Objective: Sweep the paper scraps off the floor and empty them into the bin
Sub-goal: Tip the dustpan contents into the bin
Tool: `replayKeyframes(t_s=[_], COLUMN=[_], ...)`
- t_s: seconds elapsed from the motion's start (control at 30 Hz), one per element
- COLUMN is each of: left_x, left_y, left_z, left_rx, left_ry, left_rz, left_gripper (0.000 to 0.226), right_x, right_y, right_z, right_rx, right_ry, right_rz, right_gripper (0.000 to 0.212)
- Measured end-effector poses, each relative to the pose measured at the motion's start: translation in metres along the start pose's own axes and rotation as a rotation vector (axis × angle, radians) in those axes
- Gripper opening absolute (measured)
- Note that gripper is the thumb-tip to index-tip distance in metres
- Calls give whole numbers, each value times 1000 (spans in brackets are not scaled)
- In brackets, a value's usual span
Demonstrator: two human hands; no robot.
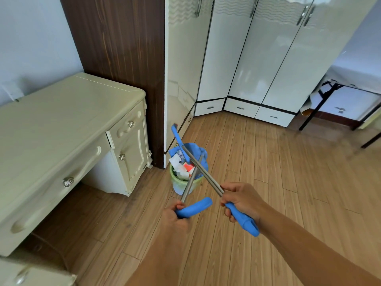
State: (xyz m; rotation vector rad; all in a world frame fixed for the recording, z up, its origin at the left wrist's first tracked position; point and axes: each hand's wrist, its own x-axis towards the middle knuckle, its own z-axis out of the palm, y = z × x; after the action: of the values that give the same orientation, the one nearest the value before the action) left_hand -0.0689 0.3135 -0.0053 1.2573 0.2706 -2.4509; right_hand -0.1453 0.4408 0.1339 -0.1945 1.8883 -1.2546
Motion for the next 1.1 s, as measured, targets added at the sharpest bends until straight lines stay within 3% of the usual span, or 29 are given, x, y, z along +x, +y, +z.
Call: replayKeyframes(t_s=[0.2,0.4,0.6,0.9,1.1], left_x=[9,12,11,11,12], left_y=[-1,-2,-7,-4,-6], left_z=[-1,-3,-14,-12,-3], left_rx=[-155,-283,-269,-315,-222], left_ry=[-44,-57,-42,-43,-20], left_rz=[-44,-91,-124,-146,-104], left_gripper=[29,22,22,23,24], right_x=[12,17,18,27,32], right_y=[8,9,12,17,16], right_z=[10,10,9,7,12], right_rx=[-67,-49,-33,-20,-26], right_ry=[18,11,-21,-11,20], right_rz=[-4,11,14,23,8], right_gripper=[54,53,29,38,40])
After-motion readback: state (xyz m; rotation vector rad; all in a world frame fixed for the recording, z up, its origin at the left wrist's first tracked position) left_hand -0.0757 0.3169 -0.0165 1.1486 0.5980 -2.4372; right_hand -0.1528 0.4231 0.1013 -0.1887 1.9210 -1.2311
